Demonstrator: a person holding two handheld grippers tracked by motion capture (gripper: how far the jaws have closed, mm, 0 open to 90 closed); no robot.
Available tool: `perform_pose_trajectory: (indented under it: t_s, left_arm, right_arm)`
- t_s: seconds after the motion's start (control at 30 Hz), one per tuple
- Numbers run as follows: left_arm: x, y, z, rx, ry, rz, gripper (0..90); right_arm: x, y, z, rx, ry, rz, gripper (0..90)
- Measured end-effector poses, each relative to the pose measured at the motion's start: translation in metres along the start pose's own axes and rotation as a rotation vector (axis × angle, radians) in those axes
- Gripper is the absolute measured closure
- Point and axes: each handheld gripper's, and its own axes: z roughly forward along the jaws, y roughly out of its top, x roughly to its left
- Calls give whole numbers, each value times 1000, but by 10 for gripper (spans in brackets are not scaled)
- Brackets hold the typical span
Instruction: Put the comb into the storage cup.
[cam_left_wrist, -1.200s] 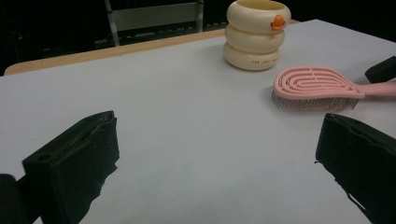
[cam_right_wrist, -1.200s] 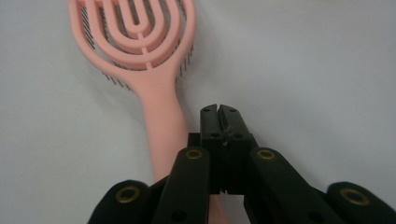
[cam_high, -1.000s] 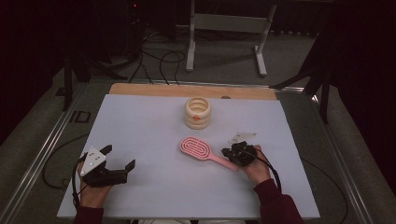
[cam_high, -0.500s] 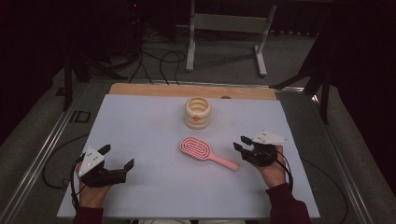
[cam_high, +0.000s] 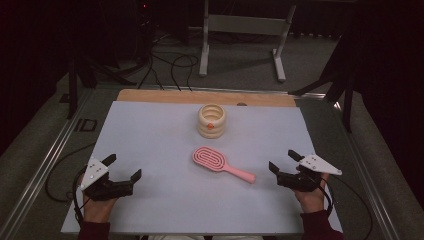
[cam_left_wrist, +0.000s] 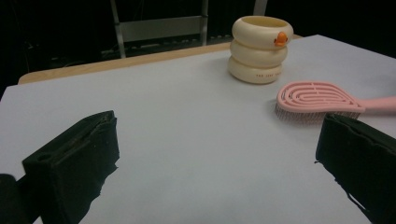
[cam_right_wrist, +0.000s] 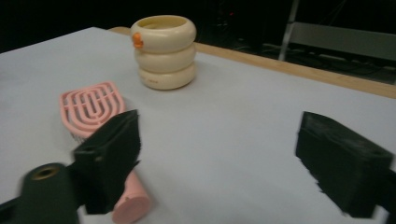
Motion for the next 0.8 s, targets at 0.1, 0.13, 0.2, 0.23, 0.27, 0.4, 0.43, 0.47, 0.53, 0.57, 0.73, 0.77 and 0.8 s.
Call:
perform_pose_trajectory:
  t_s: [0.1, 0.13, 0.2, 0.23, 0.27, 0.4, 0.43, 0.47, 0.53, 0.57, 0.73, 0.77, 0.8]
  left_arm:
    - [1, 0, -1, -9, 0, 2, 1]
    - [1, 0, -1, -9, 0, 2, 1]
    - [1, -1, -2, -17, 2, 5, 1]
    - [1, -1, -2, -19, 2, 6, 1]
    - [1, -1, -2, -21, 2, 6, 1]
    - [0, -2, -2, -20, 2, 6, 1]
    - [0, -2, -1, -19, 1, 7, 0]
    - [0, -2, -1, -19, 1, 7, 1]
    - [0, -2, -1, -16, 3, 11, 1]
    - [0, -2, -1, -15, 6, 12, 1]
    - [0, -2, -1, -21, 10, 7, 1]
    - [0, -2, -1, -21, 10, 6, 1]
    - [0, -2, -1, -19, 11, 9, 1]
  right_arm:
    - [-1, -4, -3, -25, -23, 4, 114]
    - [-2, -4, -4, -26, -24, 11, 111]
    - [-3, -6, -5, -26, -32, 14, 111]
    - [-3, -7, -5, -24, -36, 14, 110]
    - [-3, -7, -5, -23, -37, 13, 109]
    - [-4, -8, -5, -23, -30, 22, 107]
    - [-4, -8, -5, -22, -31, 24, 107]
    - [-4, -8, -5, -22, -31, 24, 107]
    - [-6, -9, -5, -17, -33, 30, 108]
    - [-6, -9, -5, -14, -32, 34, 111]
    - [-8, -9, -4, -7, -19, 41, 115]
    - [-8, -9, -4, -8, -19, 40, 118]
    - [-8, -9, -5, -8, -20, 40, 125]
